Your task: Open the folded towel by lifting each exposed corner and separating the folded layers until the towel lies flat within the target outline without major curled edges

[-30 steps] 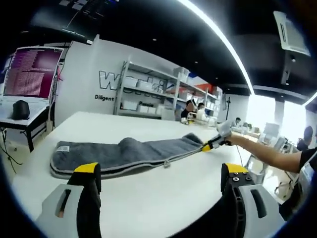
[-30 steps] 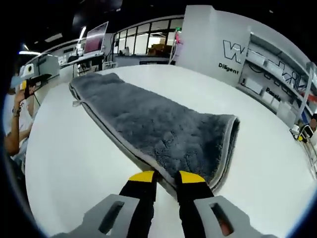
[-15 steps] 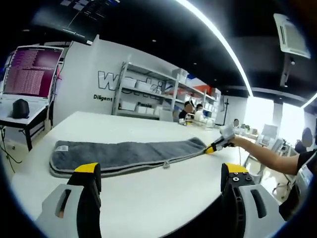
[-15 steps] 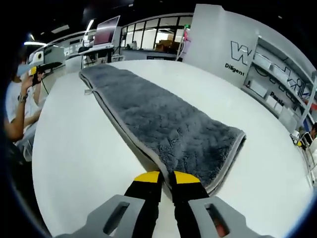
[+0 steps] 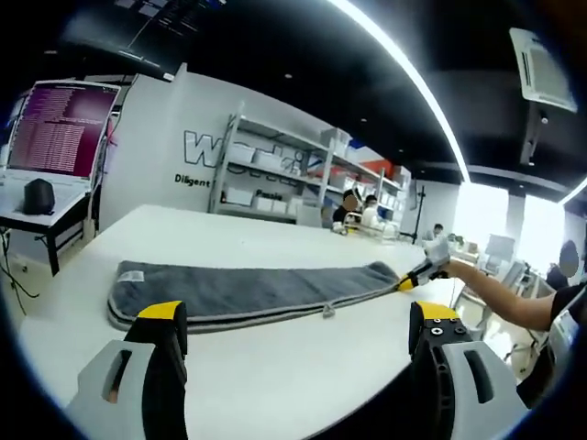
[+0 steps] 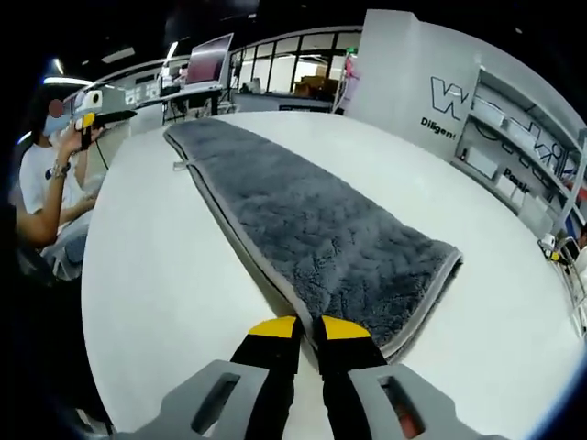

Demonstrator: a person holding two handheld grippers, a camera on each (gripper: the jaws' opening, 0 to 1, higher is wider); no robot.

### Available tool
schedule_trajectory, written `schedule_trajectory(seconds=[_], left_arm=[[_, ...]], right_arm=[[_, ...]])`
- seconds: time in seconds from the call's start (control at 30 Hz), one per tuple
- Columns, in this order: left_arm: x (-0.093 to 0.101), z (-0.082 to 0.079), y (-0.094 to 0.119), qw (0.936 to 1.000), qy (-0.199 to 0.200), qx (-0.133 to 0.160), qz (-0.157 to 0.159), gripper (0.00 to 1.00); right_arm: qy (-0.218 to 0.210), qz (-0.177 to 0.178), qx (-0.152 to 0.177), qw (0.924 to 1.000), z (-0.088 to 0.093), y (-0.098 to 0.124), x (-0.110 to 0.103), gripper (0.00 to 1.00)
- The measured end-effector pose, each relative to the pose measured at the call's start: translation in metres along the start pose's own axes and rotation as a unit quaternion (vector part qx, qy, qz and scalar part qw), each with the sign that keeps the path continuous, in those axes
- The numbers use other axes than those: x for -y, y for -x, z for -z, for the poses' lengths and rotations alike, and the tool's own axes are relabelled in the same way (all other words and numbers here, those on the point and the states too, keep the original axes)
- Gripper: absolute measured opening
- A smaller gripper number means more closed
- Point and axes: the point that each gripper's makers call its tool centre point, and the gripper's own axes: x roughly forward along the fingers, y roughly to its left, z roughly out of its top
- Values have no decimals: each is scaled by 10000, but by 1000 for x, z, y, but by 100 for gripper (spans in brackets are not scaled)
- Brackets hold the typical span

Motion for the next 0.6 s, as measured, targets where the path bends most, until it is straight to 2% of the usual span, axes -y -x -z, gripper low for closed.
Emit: schedule_trajectory(seconds=[0.23, 0.43, 0.6], left_arm=[[0, 3, 3, 9999, -63, -84, -22, 99], [2, 1, 5, 10000, -76, -49, -38, 99], [3, 7, 2, 9998, -123, -172, -27, 99]], right_arm=[[42, -23, -66, 10000, 15, 18, -2, 4], [-84, -113, -35, 9999, 27, 31, -1, 4], [-122, -102, -90, 9998, 36, 42, 4, 4]])
